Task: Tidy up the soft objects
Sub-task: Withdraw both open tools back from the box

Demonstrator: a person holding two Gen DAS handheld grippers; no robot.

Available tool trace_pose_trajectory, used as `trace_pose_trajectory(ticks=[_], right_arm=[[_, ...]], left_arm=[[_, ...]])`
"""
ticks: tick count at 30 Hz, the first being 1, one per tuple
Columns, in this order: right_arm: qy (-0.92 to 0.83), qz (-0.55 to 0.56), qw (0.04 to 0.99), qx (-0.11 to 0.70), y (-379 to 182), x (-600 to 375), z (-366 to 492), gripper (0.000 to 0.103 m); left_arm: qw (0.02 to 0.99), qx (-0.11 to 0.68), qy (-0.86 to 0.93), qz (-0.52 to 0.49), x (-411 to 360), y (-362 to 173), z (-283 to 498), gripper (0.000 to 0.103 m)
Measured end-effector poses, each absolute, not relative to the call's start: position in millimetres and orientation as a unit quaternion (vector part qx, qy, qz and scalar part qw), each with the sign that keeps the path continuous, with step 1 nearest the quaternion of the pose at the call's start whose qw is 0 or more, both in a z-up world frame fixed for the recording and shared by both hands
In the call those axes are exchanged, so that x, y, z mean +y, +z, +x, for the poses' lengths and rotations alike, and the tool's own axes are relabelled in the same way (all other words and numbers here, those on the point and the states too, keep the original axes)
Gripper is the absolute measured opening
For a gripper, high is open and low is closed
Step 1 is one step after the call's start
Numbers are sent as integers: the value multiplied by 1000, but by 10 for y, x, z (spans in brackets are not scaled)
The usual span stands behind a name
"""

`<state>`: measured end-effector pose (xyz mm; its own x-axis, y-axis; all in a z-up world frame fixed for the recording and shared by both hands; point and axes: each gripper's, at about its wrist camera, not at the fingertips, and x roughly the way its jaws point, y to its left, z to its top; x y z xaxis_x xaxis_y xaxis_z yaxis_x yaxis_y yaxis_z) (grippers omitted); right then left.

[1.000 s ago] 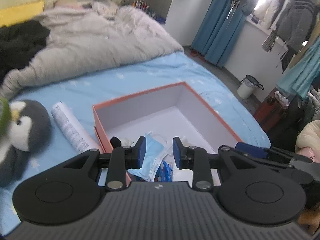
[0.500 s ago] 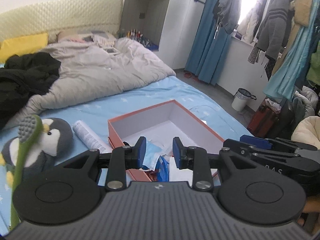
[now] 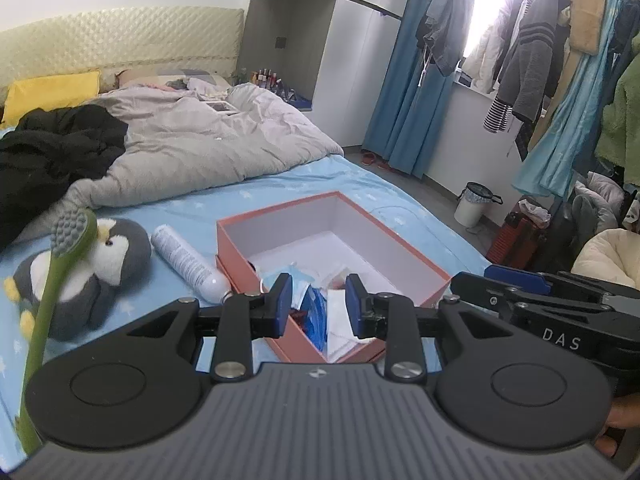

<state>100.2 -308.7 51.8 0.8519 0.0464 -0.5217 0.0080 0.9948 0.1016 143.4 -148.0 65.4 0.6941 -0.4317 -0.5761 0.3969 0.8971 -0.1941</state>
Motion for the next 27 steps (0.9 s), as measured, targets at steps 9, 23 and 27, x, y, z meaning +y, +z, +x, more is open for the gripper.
trace_pose_trajectory(ticks=[9,23,27], right_arm=[[-4,52,957,284,323,-3093,812,48],[-12,48,958,283,189,-3029,668,48],[-17,47,958,283,177,-3037,659,48]], left_arm=[[914,339,-217,-35,-1391,470,1296,34],[913,346,-218,-20,-1423,359,1146,34],[911,348,-218,-19,-1436,338,1138,34]])
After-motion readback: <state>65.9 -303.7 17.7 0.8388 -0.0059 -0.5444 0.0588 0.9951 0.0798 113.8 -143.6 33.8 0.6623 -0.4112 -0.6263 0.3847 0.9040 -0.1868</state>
